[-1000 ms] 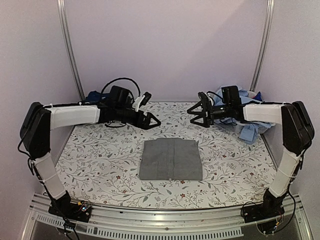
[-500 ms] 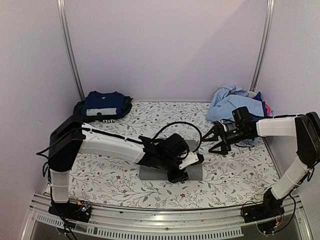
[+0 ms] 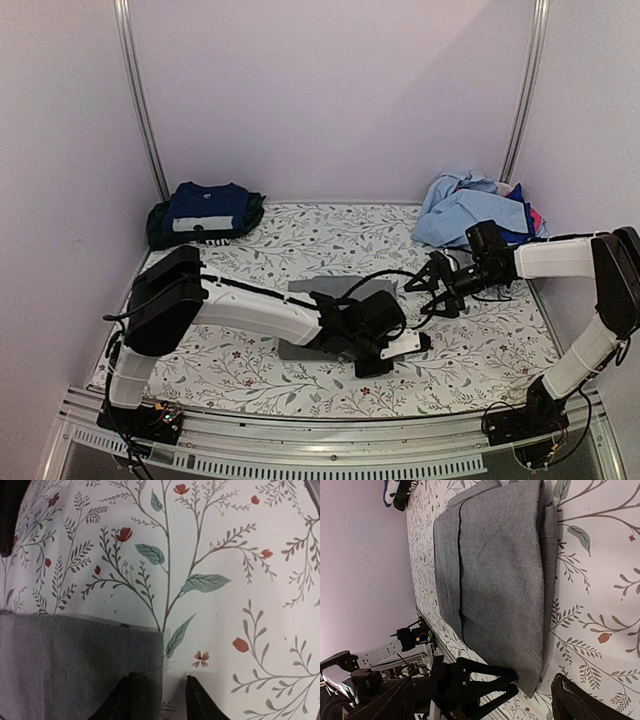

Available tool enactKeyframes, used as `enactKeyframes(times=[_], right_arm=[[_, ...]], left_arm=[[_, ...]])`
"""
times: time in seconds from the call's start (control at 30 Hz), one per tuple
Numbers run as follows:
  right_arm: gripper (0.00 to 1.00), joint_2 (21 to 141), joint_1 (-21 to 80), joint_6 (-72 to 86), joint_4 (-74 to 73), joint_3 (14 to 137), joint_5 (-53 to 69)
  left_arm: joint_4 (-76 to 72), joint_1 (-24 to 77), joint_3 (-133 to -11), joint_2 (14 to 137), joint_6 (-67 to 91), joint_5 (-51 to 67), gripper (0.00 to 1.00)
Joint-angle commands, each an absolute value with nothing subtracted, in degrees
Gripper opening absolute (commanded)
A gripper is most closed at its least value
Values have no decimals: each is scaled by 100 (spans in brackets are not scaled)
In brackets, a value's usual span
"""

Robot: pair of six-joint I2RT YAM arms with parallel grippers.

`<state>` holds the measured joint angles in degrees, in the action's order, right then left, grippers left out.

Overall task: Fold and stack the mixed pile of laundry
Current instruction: Pick up the square-folded shirt from the center of the board.

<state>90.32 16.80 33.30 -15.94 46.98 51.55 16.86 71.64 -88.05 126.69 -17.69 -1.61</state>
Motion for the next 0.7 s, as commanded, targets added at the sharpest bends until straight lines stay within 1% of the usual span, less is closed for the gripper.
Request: enactKeyframes(times=[0.0,0.13,0.17,0.2,0.27,0.4,0.67], right_arm=[[93,8986,1646,3335,-1602,4540,5215],[93,8991,1645,3374,-1547,4386,5256],[93,8998,1649,3408,-1483,4325,5289],[92,8999,1646,3486,-1369,4241,5328],[92,9026,1644,3762,-1001,4035,5464],[91,9044,1667,4576,-68,3619,5807],[94,9295,2122,5578,1187,3552,6051]], left_arm=[[1777,7092,-8821,12950,-1960,-258,30],[1882,6970,-8973,12857,-1737,-137,6],[1871,6930,-8950,12734,-1665,-60,2],[1802,6886,-8884,12566,-1567,121,0],[1593,6799,-8696,12239,-1442,388,0],[1484,6705,-8585,11929,-1257,503,0],[1366,6532,-8464,11644,-1065,708,0]])
